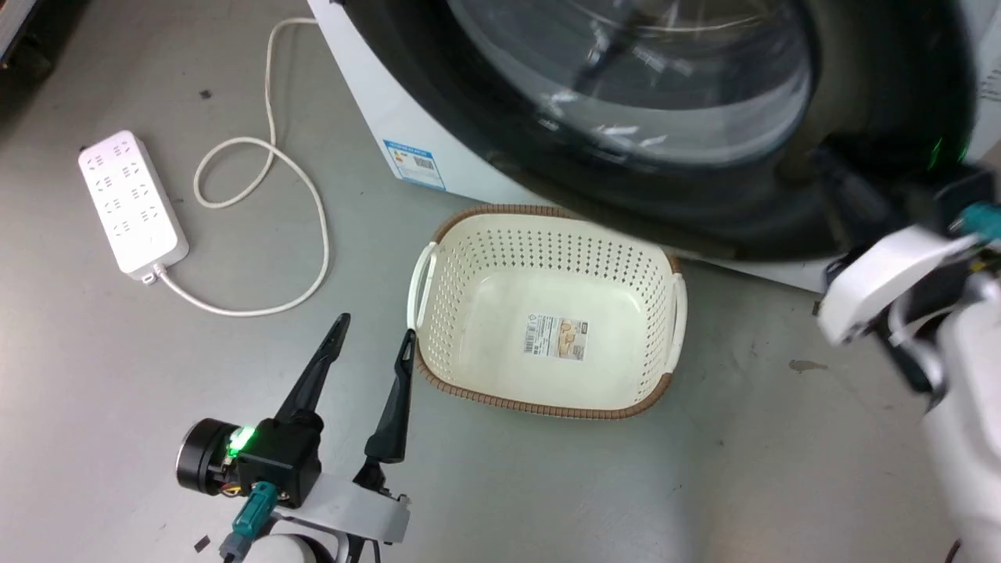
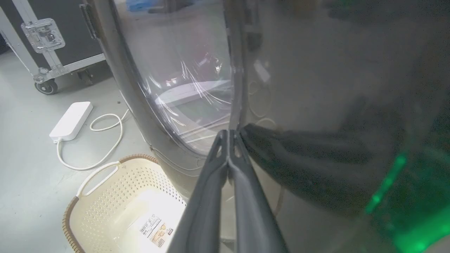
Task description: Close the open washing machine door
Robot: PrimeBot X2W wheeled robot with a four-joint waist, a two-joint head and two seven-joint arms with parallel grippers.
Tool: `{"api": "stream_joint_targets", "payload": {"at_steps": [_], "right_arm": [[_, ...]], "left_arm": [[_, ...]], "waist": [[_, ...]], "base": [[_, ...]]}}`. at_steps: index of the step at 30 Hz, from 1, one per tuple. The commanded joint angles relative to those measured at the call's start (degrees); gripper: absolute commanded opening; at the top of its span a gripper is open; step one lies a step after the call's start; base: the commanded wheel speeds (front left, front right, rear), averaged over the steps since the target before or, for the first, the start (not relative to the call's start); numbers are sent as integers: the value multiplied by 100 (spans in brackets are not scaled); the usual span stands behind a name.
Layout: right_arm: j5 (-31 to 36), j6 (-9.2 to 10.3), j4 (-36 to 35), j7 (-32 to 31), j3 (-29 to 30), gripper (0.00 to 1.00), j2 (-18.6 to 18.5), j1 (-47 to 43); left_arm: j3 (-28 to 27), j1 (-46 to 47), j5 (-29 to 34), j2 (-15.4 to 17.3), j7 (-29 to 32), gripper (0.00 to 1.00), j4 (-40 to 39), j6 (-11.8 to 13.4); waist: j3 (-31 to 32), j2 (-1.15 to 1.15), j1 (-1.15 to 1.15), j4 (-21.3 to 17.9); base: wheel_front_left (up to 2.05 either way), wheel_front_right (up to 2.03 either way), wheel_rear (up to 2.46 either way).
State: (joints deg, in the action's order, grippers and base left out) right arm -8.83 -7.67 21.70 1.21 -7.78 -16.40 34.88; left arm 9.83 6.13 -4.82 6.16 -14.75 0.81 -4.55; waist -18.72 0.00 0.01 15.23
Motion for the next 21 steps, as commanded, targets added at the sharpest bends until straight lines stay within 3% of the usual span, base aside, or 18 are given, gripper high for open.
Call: {"api": "stream_joint_targets", "payload": {"at_steps": [1, 13, 21], "right_arm": [[-55, 19, 85, -21, 115, 0, -108, 162], [114, 19, 1104, -25, 473, 0, -192, 1302], [97, 19, 1637, 379, 508, 2, -16, 1146]], "left_arm": [[-20, 78, 42, -28, -25, 100, -17, -25], [-80, 230, 108, -137, -25, 100, 29, -139], [-130, 137, 154, -177, -25, 100, 133, -168]], "waist": [[-39, 0, -1, 25], [-298, 0, -1, -52], [134, 0, -1, -156]], "base": [[0, 0, 0], [0, 0, 0], [0, 0, 0]]}}
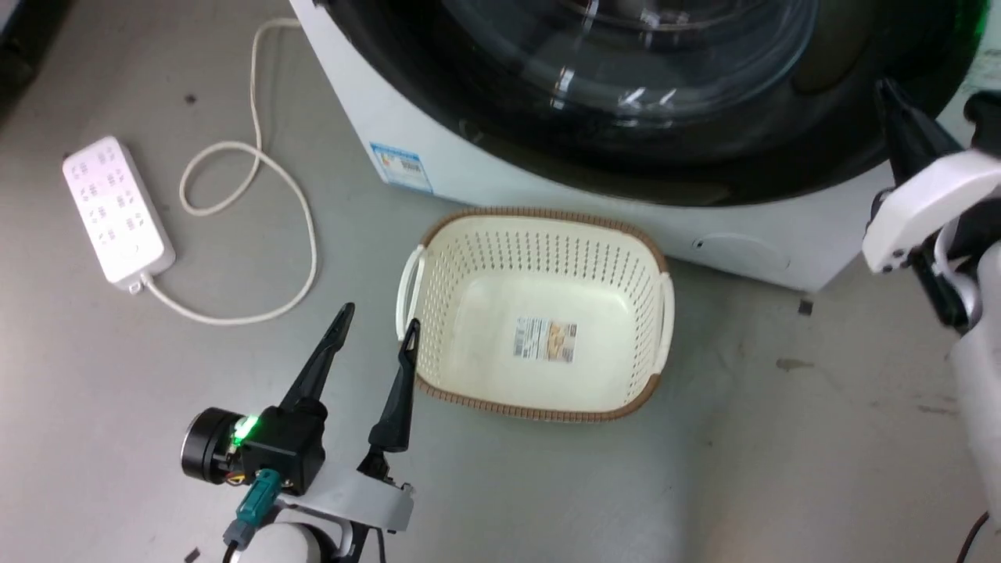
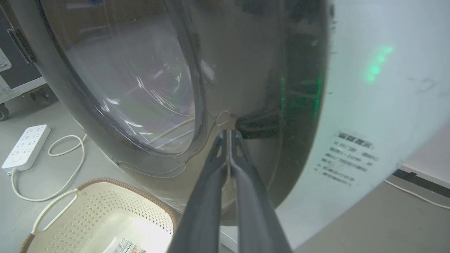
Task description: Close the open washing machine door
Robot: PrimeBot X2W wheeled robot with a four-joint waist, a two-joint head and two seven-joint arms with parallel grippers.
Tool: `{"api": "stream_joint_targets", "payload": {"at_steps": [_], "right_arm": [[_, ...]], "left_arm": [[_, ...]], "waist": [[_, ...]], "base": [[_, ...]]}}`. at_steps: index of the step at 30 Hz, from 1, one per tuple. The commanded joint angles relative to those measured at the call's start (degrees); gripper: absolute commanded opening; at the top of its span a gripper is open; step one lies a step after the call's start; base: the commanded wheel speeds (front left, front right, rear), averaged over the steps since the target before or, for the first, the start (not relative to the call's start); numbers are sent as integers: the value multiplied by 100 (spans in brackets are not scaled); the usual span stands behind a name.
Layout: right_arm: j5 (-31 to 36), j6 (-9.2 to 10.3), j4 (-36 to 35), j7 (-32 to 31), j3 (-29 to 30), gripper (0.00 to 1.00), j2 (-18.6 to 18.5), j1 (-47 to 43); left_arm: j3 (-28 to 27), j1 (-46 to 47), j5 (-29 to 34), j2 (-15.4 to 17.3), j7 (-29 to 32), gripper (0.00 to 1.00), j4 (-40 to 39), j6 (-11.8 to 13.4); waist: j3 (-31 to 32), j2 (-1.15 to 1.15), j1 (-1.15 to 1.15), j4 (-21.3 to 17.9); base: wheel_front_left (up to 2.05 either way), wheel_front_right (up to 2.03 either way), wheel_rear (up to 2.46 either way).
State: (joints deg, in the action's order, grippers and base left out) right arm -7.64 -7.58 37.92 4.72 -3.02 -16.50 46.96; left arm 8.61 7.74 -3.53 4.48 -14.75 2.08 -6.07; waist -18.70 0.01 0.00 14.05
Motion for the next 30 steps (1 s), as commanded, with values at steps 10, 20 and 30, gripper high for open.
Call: {"api": "stream_joint_targets", "payload": {"at_steps": [10, 20, 30], "right_arm": [[48, 9, -472, 883, -264, 100, 235, -1593], [893, 9, -2286, 1013, 401, 100, 1103, -3658], [805, 9, -3134, 1022, 761, 100, 1358, -4848]], "left_arm": [[-204, -472, 76, -19, -25, 100, 109, 23], [-234, -920, 191, 56, -25, 100, 193, 49], [-231, -1035, 165, 94, -25, 100, 287, 35]], "waist": [[1239, -1, 0, -286], [1908, -1, 0, -620], [1991, -1, 0, -791]], "base": [[0, 0, 0], [0, 0, 0], [0, 0, 0]]}}
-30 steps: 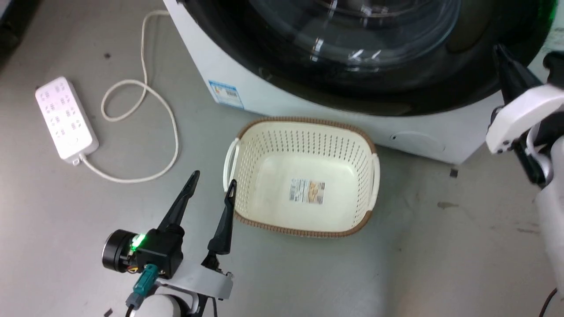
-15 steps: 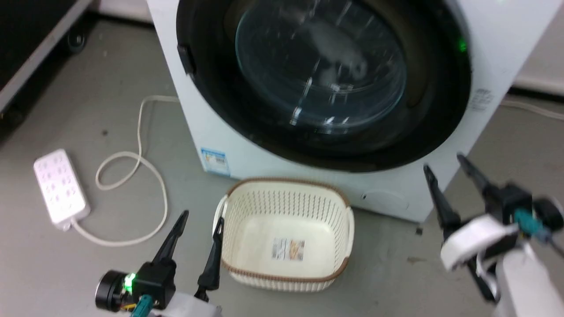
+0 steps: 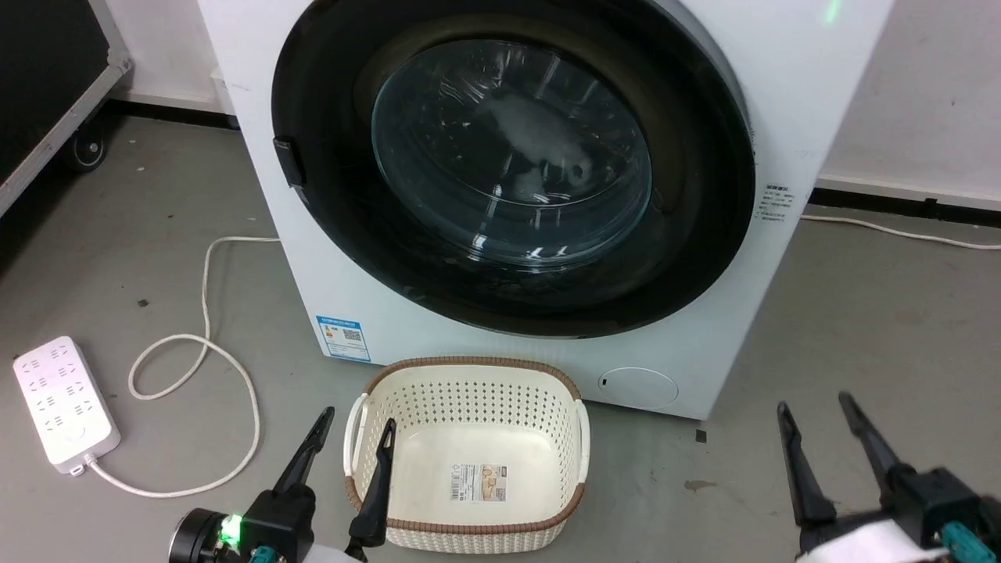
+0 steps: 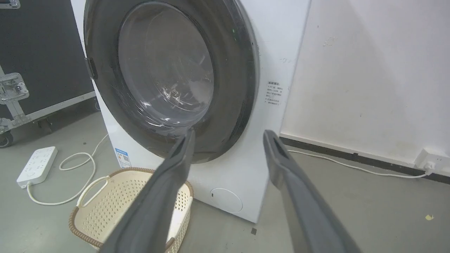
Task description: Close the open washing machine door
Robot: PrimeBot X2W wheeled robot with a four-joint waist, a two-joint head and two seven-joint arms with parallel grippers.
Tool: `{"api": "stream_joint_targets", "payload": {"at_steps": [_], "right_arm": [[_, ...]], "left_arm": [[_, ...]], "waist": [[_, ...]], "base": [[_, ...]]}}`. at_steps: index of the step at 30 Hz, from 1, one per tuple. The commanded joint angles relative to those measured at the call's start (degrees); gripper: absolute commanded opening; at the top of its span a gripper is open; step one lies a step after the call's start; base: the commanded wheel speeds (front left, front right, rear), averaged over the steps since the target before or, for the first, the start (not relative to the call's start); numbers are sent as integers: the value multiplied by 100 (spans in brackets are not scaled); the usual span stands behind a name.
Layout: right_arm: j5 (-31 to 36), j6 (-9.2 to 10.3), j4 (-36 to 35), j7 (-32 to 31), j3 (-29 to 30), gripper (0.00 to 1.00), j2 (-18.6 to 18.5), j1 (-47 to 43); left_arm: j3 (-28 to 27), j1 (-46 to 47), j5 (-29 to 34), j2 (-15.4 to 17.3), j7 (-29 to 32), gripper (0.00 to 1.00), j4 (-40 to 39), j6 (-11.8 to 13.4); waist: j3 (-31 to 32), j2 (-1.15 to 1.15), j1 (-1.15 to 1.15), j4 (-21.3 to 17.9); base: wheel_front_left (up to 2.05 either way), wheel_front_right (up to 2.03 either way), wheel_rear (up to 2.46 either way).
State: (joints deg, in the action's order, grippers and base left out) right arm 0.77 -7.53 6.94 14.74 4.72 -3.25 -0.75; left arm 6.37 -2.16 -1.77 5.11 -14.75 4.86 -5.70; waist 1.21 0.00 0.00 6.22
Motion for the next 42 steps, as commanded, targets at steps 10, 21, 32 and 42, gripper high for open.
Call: {"api": "stream_joint_targets", "payload": {"at_steps": [10, 21, 32, 42], "right_arm": [[-270, 4, -11, 24, -168, 100, 36, -388], [-241, -1, -17, -39, -175, 0, 13, -273], [-226, 0, -78, -169, -202, 0, 15, -242], [-210, 0, -145, -310, -231, 0, 17, -207]], "left_arm": [[-37, -32, -119, 5, -25, 100, 57, -32], [-33, -2, -143, -23, 47, 0, 74, -14], [-87, 18, -114, -41, 176, 0, 23, 39], [-147, 39, -83, -61, 316, 0, -32, 96]], "waist": [[34, 0, 0, -42], [32, 0, 0, -59], [18, 0, 0, -110], [3, 0, 0, -165]], "base": [[0, 0, 0], [0, 0, 0], [0, 0, 0], [0, 0, 0]]}}
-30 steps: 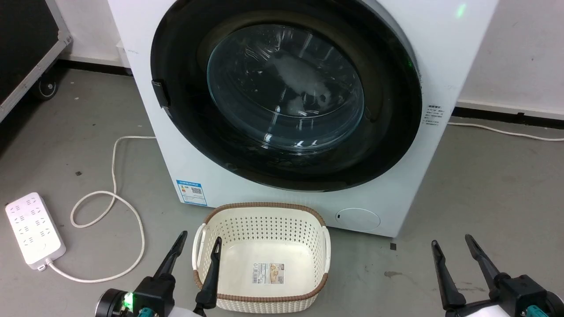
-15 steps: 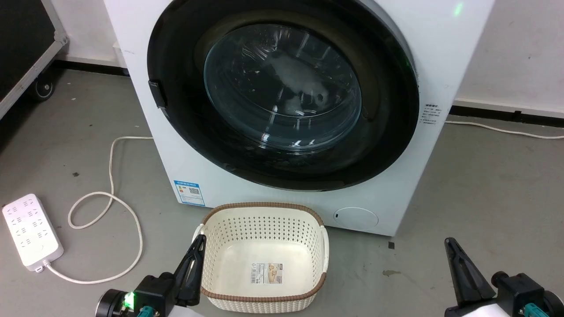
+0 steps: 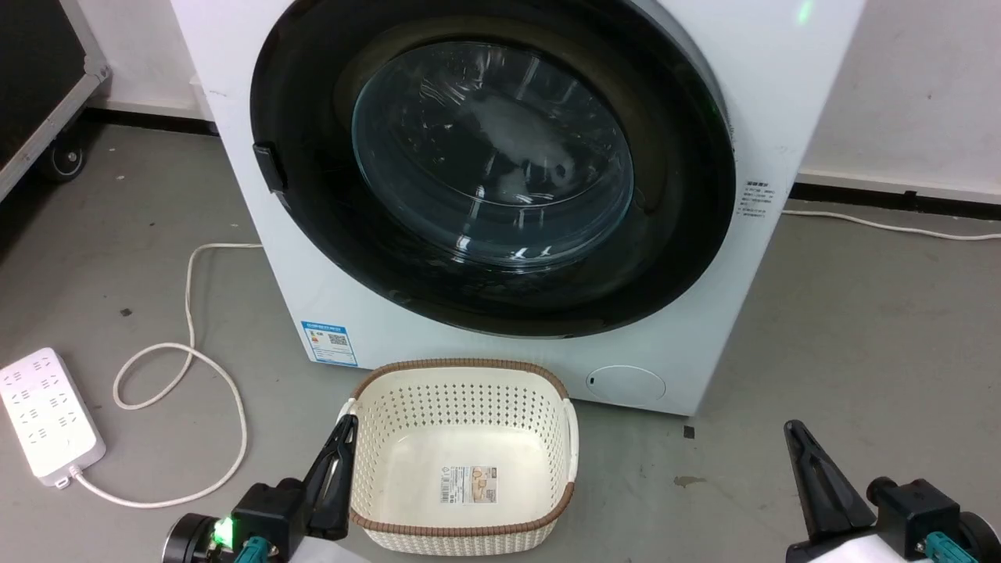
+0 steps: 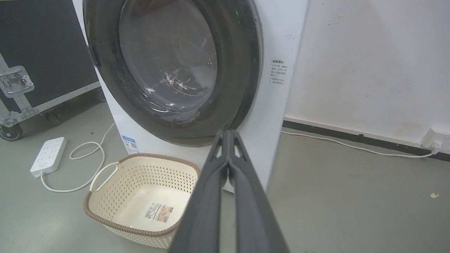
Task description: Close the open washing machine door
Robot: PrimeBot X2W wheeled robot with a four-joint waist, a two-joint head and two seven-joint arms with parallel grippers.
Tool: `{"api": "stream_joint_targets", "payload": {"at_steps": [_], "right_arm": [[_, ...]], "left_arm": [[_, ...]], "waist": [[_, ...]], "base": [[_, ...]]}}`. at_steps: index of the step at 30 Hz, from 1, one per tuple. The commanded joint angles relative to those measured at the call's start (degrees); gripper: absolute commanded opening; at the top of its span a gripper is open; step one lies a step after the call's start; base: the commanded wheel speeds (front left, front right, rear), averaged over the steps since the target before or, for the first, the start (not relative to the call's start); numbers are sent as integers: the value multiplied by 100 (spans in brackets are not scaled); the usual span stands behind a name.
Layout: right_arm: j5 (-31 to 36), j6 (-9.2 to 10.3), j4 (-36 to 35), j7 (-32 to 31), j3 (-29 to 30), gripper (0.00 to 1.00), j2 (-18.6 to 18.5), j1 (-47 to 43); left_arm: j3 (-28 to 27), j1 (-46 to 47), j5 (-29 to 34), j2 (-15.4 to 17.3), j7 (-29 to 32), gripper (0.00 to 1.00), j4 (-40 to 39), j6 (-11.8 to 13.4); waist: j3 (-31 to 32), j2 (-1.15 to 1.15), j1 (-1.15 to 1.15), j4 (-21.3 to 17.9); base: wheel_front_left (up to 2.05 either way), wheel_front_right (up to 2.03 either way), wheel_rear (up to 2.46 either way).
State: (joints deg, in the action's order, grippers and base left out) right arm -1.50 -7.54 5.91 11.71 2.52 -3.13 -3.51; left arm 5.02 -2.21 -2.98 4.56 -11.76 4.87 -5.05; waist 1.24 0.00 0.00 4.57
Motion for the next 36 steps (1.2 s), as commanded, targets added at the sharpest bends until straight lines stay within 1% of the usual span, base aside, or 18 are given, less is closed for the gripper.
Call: {"api": "stream_joint_targets", "payload": {"at_steps": [1, 36], "right_arm": [[19, 1, -47, -19, -14, 0, 5, 71], [67, 3, -247, -442, -101, 0, 12, 174]], "left_arm": [[-16, 46, 41, -7, 29, 0, -37, 36], [-195, 110, 135, -67, 451, 0, -203, 208]], "waist": [[-2, 0, 0, -5], [-47, 0, 0, -171]], "base": [[0, 0, 0], [0, 0, 0]]}}
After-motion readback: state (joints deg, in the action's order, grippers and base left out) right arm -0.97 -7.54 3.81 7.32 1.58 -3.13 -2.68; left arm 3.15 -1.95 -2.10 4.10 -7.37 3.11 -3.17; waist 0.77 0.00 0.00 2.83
